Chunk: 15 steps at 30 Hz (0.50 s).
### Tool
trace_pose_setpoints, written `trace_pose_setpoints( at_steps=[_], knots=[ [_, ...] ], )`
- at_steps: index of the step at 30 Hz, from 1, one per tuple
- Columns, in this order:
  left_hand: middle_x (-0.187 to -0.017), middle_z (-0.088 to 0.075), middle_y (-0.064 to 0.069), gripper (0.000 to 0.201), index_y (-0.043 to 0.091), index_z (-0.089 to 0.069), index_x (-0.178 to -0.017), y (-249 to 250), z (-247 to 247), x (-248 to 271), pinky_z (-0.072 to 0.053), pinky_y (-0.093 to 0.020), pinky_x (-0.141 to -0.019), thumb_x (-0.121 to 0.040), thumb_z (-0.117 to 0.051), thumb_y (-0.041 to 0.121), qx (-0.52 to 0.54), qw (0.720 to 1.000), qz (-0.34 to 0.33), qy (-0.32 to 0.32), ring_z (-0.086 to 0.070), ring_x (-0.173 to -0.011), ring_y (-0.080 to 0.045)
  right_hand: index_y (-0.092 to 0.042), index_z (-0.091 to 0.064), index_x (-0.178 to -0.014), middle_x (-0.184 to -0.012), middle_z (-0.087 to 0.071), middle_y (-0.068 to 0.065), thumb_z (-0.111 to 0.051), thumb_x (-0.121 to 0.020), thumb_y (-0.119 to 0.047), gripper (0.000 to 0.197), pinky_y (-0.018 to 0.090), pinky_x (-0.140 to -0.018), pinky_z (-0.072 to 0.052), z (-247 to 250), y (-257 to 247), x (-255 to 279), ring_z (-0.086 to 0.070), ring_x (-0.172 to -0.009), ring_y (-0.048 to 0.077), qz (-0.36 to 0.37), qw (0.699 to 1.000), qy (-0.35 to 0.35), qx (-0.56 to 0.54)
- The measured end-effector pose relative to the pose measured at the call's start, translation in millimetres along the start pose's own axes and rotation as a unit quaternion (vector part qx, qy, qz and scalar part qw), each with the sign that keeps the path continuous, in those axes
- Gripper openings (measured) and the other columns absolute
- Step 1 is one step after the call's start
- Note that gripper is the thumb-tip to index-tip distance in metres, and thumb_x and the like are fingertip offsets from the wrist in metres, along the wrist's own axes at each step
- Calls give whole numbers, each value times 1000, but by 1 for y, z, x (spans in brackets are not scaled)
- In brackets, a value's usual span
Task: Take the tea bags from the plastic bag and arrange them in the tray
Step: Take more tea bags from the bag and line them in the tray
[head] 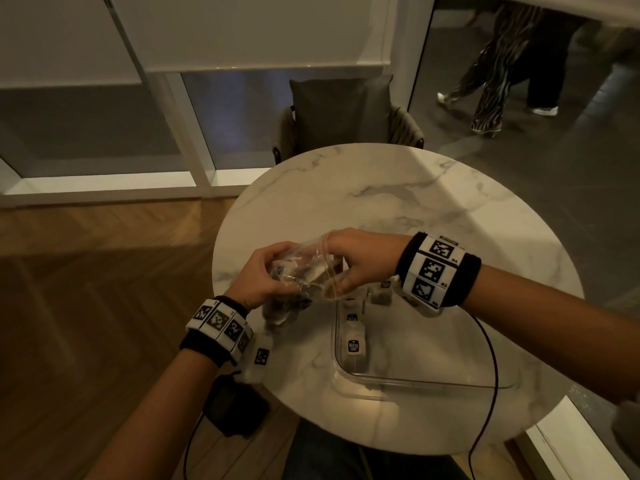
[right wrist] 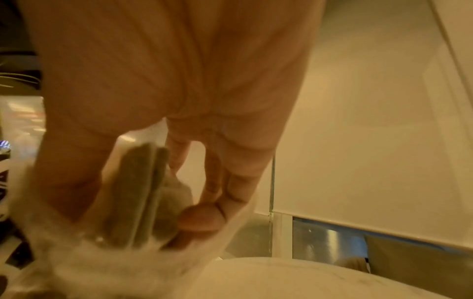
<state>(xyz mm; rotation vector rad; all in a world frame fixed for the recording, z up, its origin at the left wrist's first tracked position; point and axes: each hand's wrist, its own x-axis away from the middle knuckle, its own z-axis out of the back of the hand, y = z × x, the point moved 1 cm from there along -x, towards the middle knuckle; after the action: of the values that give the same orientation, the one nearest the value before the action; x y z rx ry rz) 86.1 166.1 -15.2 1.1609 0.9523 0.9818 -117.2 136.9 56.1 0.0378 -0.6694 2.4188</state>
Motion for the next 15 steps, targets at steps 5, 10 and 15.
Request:
trace_pose_setpoints(
  at_steps=[5, 10, 15],
  knots=[
    [-104, -74, -4, 68, 12, -67, -113, -2, 1, 2, -54, -29, -89, -49, -86, 26, -15, 1000, 12, -10, -69, -100, -21, -15, -66, -112, -90, -52, -17, -75, -83, -17, 30, 9, -67, -38, 6, 2, 9, -50, -72, -9, -32, 996, 64, -57],
    [-105, -74, -1, 70, 10, -65, -116, -2, 1, 4, -53, -22, -87, -50, -84, 24, -18, 999, 28, -18, -70, -101, -15, -22, -75, -91, -71, -66, -14, -81, -77, -16, 16, 11, -62, -43, 12, 2, 17, -59, -63, -4, -36, 978, 129, -162],
    [-102, -75, 8, 58, 27, -67, -107, 4, 0, 4, -54, -19, -84, -53, -83, 17, -34, 999, 30, -20, -70, -98, -11, -4, -75, -97, -92, -76, 10, -82, -75, -9, 24, 29, -77, -58, 10, 14, 30, -71, -82, 16, -56, 919, 226, -320]
  ],
)
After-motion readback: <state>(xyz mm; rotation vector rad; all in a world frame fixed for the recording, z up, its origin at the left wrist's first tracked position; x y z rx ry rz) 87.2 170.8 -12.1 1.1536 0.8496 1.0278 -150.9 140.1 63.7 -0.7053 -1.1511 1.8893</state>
